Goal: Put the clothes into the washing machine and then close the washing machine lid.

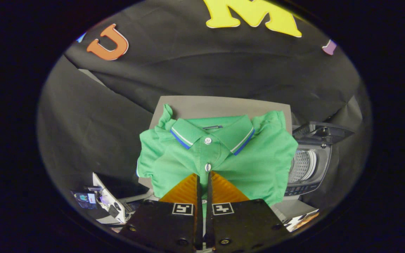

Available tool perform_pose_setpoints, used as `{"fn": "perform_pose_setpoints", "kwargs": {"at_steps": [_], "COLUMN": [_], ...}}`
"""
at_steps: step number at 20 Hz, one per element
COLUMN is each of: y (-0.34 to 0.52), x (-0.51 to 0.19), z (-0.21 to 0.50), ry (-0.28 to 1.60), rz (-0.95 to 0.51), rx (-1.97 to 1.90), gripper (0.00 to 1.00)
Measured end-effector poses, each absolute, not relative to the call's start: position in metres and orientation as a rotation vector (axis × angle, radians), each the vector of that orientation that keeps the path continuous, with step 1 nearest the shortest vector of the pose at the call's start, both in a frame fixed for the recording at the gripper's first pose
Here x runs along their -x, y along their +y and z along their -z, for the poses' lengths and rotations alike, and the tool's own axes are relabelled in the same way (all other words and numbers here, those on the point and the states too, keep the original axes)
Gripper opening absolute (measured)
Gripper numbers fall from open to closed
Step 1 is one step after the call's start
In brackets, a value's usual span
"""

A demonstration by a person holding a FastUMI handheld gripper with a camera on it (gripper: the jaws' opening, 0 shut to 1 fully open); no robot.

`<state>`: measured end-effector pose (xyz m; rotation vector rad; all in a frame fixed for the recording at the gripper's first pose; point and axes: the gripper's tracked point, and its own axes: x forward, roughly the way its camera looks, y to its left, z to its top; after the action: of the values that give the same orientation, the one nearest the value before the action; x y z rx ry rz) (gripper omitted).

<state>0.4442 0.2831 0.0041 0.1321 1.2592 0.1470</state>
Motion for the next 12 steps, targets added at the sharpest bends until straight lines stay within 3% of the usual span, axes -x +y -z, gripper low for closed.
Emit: {"fn": "perform_pose_setpoints", "kwargs": {"at_steps": [12], "y": [0.276], "x": [-0.414], "z": [-0.086], "ry": [1.137], "rz": [-0.195], "rx": [-0.187], "gripper": [0.07]}}
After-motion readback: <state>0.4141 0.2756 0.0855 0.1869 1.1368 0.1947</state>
